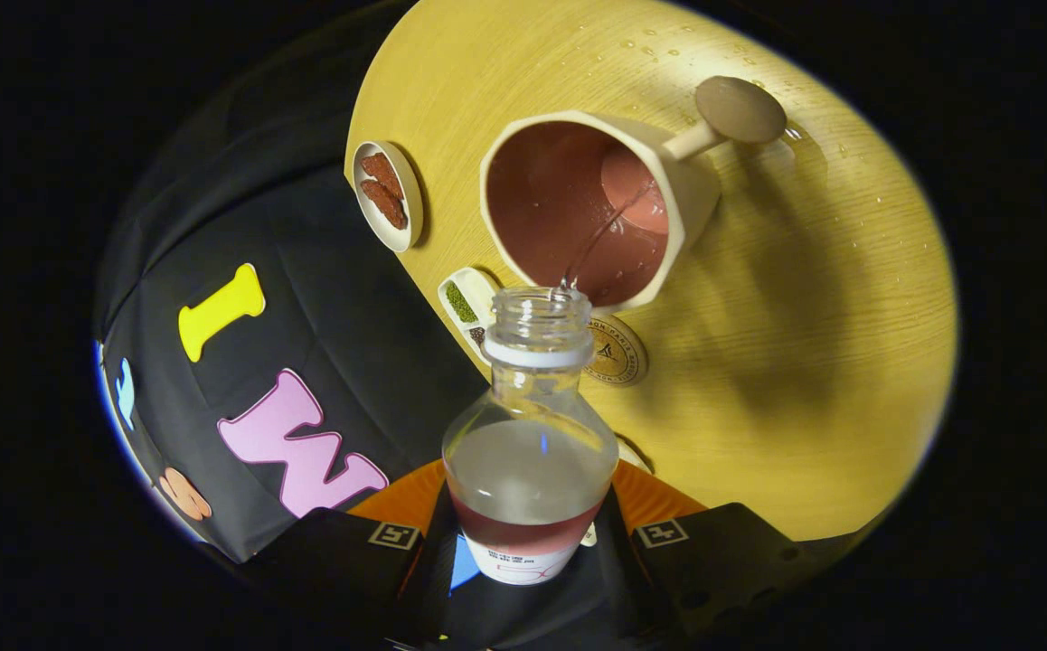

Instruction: Take the bottle from table, then pour the juice into the cup, finally place the bottle on the coaster

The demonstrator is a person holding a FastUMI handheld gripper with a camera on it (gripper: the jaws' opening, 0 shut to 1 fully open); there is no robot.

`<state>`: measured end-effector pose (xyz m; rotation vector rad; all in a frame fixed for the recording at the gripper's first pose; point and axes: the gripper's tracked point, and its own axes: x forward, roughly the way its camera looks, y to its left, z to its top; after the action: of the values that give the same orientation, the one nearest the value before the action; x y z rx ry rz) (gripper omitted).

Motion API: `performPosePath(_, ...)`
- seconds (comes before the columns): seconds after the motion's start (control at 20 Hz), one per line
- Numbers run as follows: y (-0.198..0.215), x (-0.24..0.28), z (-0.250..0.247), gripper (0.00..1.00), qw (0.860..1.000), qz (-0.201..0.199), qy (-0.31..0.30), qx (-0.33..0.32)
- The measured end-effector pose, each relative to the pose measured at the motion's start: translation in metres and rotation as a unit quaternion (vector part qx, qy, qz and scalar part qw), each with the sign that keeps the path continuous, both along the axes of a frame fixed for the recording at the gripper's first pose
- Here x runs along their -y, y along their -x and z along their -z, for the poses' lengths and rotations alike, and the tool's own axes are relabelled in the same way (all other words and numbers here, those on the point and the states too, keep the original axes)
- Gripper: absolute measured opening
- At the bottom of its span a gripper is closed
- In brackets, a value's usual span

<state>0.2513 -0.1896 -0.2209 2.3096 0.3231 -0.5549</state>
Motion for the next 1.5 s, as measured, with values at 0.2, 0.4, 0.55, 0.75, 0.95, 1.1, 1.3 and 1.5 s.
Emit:
performPosePath(0.2, 0.000, 0.007, -0.011, 0.71, 0.999, 0.018, -0.039, 0.012)
performPosePath(0.4, 0.000, 0.008, -0.016, 0.71, 0.997, 0.016, -0.074, 0.017)
performPosePath(0.55, 0.003, 0.008, -0.014, 0.71, 0.996, 0.013, -0.090, 0.007)
performPosePath(0.75, 0.003, 0.015, -0.016, 0.71, 0.992, 0.027, -0.123, 0.009)
performPosePath(0.95, 0.005, 0.020, -0.017, 0.71, 0.989, 0.026, -0.143, 0.002)
performPosePath(1.1, 0.004, 0.024, -0.024, 0.71, 0.986, 0.030, -0.163, 0.008)
performPosePath(1.3, 0.004, 0.021, -0.033, 0.71, 0.982, 0.023, -0.186, 0.017)
performPosePath(1.5, 0.004, 0.022, -0.038, 0.72, 0.981, 0.022, -0.191, 0.020)
